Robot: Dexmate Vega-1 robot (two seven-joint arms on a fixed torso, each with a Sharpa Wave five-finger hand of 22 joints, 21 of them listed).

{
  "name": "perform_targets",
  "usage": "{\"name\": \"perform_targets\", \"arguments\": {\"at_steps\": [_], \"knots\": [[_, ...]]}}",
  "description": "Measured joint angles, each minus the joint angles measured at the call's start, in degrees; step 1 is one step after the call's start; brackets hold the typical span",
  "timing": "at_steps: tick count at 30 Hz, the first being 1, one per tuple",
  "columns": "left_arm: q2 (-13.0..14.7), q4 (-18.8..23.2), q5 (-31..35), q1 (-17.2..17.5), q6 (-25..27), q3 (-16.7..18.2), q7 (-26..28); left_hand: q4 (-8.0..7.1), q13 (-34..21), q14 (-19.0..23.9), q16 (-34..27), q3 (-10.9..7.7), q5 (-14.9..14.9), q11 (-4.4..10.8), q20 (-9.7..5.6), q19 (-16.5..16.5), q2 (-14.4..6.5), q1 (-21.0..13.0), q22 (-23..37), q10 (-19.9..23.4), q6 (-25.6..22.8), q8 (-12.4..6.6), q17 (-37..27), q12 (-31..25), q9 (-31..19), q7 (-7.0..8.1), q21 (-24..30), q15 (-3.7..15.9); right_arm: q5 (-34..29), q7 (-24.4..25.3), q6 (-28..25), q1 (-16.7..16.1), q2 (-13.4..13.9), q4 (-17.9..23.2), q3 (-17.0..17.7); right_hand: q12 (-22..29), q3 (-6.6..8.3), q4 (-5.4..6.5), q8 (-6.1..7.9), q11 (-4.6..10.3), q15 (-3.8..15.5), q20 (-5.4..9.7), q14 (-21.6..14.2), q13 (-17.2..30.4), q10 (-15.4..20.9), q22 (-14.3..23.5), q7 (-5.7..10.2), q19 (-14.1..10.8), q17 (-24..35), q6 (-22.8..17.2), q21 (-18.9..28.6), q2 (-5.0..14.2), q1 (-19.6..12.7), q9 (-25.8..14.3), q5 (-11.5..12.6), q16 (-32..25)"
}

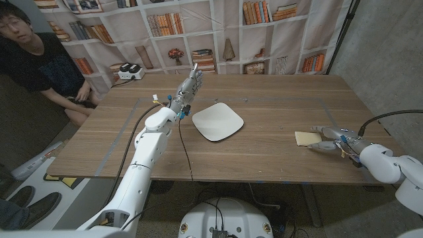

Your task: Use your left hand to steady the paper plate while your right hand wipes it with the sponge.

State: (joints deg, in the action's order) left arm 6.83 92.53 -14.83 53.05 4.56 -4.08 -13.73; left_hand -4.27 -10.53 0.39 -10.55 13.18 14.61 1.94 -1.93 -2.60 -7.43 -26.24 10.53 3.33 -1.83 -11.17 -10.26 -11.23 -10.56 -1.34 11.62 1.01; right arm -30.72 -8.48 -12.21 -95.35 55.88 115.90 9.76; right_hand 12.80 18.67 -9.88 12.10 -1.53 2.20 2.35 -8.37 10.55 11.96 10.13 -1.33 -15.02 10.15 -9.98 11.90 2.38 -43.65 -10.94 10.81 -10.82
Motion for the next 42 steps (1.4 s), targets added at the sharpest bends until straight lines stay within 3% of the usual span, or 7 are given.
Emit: {"name": "perform_targets", "arguments": {"at_steps": [7, 12, 18, 25, 31, 35, 42], "knots": [[0.0, -0.8, -0.2, -0.4, -0.2, 0.2, -0.4, 0.00, 0.0, 0.0, 0.0, 0.00, 0.0, 0.00, 0.00, 0.0, 0.0, 0.0, 0.0, 0.0, 0.0, 0.00, 0.0, 0.0, 0.0, 0.00, 0.0, 0.00, 0.1, 0.1, -0.5, 1.7, 0.3, -0.8, -2.0, 1.7, 0.99, 0.51, 1.39, 0.78, 0.03, -0.06, -3.8, 0.0, 5.4, 0.0, 1.11, -3.0, 0.0, -5.4, 0.4, 0.00, -2.2, 0.0, -0.2, -0.4], [0.0, -1.4, -0.3, -0.6, -0.5, 0.3, -0.7, -0.17, 0.0, 0.0, 0.0, 0.17, 0.0, 0.00, 0.00, 0.0, 0.0, 0.0, 0.0, 0.0, 0.0, 0.00, 0.0, 0.0, 0.0, 0.00, 0.0, 0.00, -0.2, 0.7, -1.0, 2.4, 0.3, -1.2, -3.1, 2.3, 1.82, 0.71, 1.54, 2.66, 0.09, 0.09, -6.7, 0.0, 8.3, 0.2, 2.60, -5.0, 0.0, -8.1, 0.9, 0.88, -3.7, -0.1, -0.2, -0.7], [0.0, -2.3, -0.5, -1.1, -0.7, 0.5, -1.1, -0.24, 0.0, 0.0, 0.0, 0.24, 0.0, 0.00, -0.22, -0.2, 0.0, 0.0, 0.0, 0.0, 0.0, 0.00, 0.0, 0.0, 0.0, 0.00, 0.0, 0.00, -1.1, 2.5, -1.4, 3.3, 0.2, -1.7, -4.5, 2.9, 1.81, 0.70, 2.23, 4.41, 0.12, 0.12, -10.1, 0.0, 11.4, 0.3, 4.12, -7.5, 0.1, -11.5, 1.4, 2.42, -5.3, -0.1, -0.4, -1.5], [0.0, -3.3, -0.8, -1.6, -1.1, 0.6, -1.7, -0.24, 0.0, -0.2, 0.0, 0.24, -0.2, 0.00, -0.22, -0.2, -0.2, -0.2, 0.0, 0.0, 0.0, 0.00, 0.0, 0.0, 0.0, 0.00, 0.0, -0.21, -2.1, 4.6, -2.0, 4.0, -0.4, -2.2, -5.9, 3.9, 1.56, 0.96, 3.13, 6.20, 0.32, 0.33, -15.4, -0.2, 16.3, 0.7, 5.97, -11.2, 0.4, -16.4, 2.7, 2.96, -6.6, -0.1, -0.7, -2.4], [0.0, -3.9, -0.8, -2.0, -1.3, 0.7, -2.1, -0.24, 0.0, -0.3, 0.0, 0.24, -0.2, 0.00, 0.09, -0.5, -0.2, -0.2, 0.0, 0.0, 0.0, 0.00, 0.0, 0.0, 0.0, 0.00, 0.0, -0.30, -2.8, 5.9, -2.4, 4.5, -0.9, -2.5, -7.0, 4.6, 1.57, 0.97, 3.60, 7.30, 0.62, 0.44, -23.2, -0.3, 21.2, 0.8, 6.85, -17.3, 0.6, -21.2, 5.0, 4.08, -7.9, -0.2, -0.7, -4.0], [-0.1, -4.1, -0.9, -2.1, -1.3, 0.7, -2.2, -0.24, 0.0, -0.3, 0.0, 0.24, -0.2, 0.00, 0.09, -0.5, -0.2, -0.2, 0.0, 0.0, 0.0, 0.00, 0.0, 0.0, 0.0, 0.00, 0.0, -0.31, -3.5, 7.2, -2.6, 4.7, -1.1, -2.7, -7.5, 5.0, 1.98, 1.38, 3.61, 8.06, 1.00, 0.92, -26.4, -0.3, 23.4, 0.9, 7.17, -19.8, 0.7, -23.7, 6.1, 4.59, -8.4, -0.2, -0.4, -4.1], [-0.1, -4.2, -0.9, -2.3, -1.3, 0.7, -2.2, -0.23, 0.0, -0.3, 0.0, 0.23, -0.2, 0.00, 0.09, -0.5, -0.2, -0.2, 0.0, 0.0, 0.0, 0.00, 0.0, 0.0, 0.0, 0.00, 0.0, -0.30, -3.9, 8.3, -2.6, 4.8, -1.4, -2.8, -8.1, 5.1, 2.20, 1.62, 4.04, 8.68, 1.23, 1.03, -28.6, -0.3, 25.5, 1.4, 8.22, -21.1, 0.7, -26.0, 6.7, 4.82, -8.6, -0.2, -0.4, -4.2]]}}
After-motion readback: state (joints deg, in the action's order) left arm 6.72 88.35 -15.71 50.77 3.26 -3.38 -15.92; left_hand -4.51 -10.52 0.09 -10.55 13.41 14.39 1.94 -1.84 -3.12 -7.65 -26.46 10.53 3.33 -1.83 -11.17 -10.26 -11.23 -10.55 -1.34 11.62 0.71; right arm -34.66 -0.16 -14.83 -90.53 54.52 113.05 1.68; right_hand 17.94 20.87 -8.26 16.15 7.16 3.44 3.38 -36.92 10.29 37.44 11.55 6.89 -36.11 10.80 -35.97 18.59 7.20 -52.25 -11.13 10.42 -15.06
